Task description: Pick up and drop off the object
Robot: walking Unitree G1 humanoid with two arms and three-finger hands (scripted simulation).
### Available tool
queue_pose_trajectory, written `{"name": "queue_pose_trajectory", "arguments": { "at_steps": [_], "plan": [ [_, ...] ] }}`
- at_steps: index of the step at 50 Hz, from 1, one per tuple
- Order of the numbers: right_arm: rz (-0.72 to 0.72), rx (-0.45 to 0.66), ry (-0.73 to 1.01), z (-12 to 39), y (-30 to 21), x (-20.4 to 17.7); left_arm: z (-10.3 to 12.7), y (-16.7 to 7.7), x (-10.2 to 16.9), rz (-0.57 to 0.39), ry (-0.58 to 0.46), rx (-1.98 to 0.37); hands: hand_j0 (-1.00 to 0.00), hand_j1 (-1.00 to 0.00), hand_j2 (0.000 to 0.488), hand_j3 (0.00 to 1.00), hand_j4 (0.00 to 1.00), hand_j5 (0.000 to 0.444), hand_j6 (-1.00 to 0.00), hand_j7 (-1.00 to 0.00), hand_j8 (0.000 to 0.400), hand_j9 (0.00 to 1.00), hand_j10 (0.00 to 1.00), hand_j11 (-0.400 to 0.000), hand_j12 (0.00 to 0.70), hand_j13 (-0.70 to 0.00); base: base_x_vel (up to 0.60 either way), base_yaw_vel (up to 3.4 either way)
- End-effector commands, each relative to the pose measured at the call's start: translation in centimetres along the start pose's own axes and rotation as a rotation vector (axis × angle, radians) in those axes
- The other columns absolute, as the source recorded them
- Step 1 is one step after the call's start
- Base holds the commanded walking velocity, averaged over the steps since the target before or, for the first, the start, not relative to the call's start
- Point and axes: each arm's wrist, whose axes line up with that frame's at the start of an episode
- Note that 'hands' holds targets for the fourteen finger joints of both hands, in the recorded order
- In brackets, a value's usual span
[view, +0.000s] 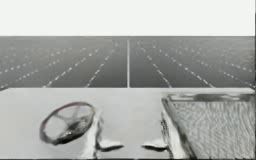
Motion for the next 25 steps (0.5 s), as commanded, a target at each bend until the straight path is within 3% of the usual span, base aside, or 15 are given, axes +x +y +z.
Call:
{"name": "queue_pose_trajectory", "arguments": {
  "at_steps": [1,3,6,7,8,10,12,15,18,20,21,25],
  "plan": [
    [-0.234,-0.152,-0.235,-4.1,1.0,4.6,-0.2,-2.1,5.9,0.21,-0.13,-0.095,0.0,0.0,0.0,0.0,0.0,0.0,0.0,0.0,0.0,0.0,0.0,0.0,0.0,0.0,0.0,0.0],
    [-0.225,-0.16,-0.228,-4.0,1.5,3.3,0.6,-2.0,6.1,0.217,-0.095,-0.076,0.0,0.0,0.0,0.0,0.0,0.0,0.0,0.0,0.0,0.0,0.0,0.0,0.0,0.0,0.0,0.0],
    [-0.206,-0.159,-0.24,-4.3,1.6,1.3,1.5,0.8,6.6,0.24,-0.036,-0.04,0.0,0.0,0.0,0.0,0.0,0.0,0.0,0.0,0.0,0.0,0.0,0.0,0.0,0.0,0.0,0.0],
    [-0.215,-0.139,-0.234,-4.4,2.0,1.0,2.4,2.6,6.6,0.245,-0.016,0.168,0.0,0.0,0.0,0.0,0.0,0.0,0.0,0.0,0.0,0.0,0.0,0.0,0.0,0.0,0.0,0.0],
    [-0.216,-0.139,-0.234,-4.4,1.2,1.1,2.9,1.7,6.9,0.238,-0.04,0.28,0.0,0.0,0.0,0.0,0.0,0.0,0.0,0.0,0.0,0.0,0.0,0.0,0.0,0.0,0.0,0.0],
    [-0.219,-0.147,-0.235,-3.7,2.1,1.9,5.4,3.6,6.9,0.235,-0.044,0.509,0.0,0.0,0.0,0.0,0.0,0.0,0.0,0.0,0.0,0.0,0.0,0.0,0.0,0.0,0.0,0.0],
    [-0.229,-0.138,-0.226,-4.6,2.1,1.7,6.3,3.2,6.8,0.255,-0.102,0.796,0.0,0.0,0.0,0.0,0.0,0.0,0.0,0.0,0.0,0.0,0.0,0.0,0.0,0.0,0.0,0.0],
    [-0.234,-0.121,-0.234,-4.5,3.0,1.9,8.5,3.4,6.0,0.202,-0.069,1.095,0.0,0.0,0.0,0.0,0.0,0.0,0.0,0.0,0.0,0.0,0.0,0.0,0.0,0.0,0.0,0.0],
    [-0.229,-0.125,-0.231,-4.4,2.8,2.2,7.3,5.2,6.8,0.13,0.031,1.267,0.0,0.0,0.0,0.0,0.0,0.0,0.0,0.0,0.0,0.0,0.0,0.0,0.0,0.0,0.0,0.0],
    [-0.23,-0.116,-0.229,-4.1,2.5,2.5,5.3,6.4,7.0,0.088,0.088,1.299,0.0,0.0,0.0,0.0,0.0,0.0,0.0,0.0,0.0,0.0,0.0,0.0,0.0,0.0,0.0,0.0],
    [-0.233,-0.124,-0.236,-4.2,3.1,2.5,4.4,6.4,8.3,0.047,0.135,1.331,0.0,0.0,0.0,0.0,0.0,0.0,0.0,0.0,0.0,0.0,0.0,0.0,0.0,0.0,0.0,0.0],
    [-0.219,-0.113,-0.224,-3.9,2.5,2.2,1.5,7.3,8.2,-0.003,0.244,1.289,0.0,0.0,0.0,0.0,0.0,0.0,0.0,0.0,0.0,0.0,0.0,0.0,0.0,0.0,0.0,0.0]
  ]
}}
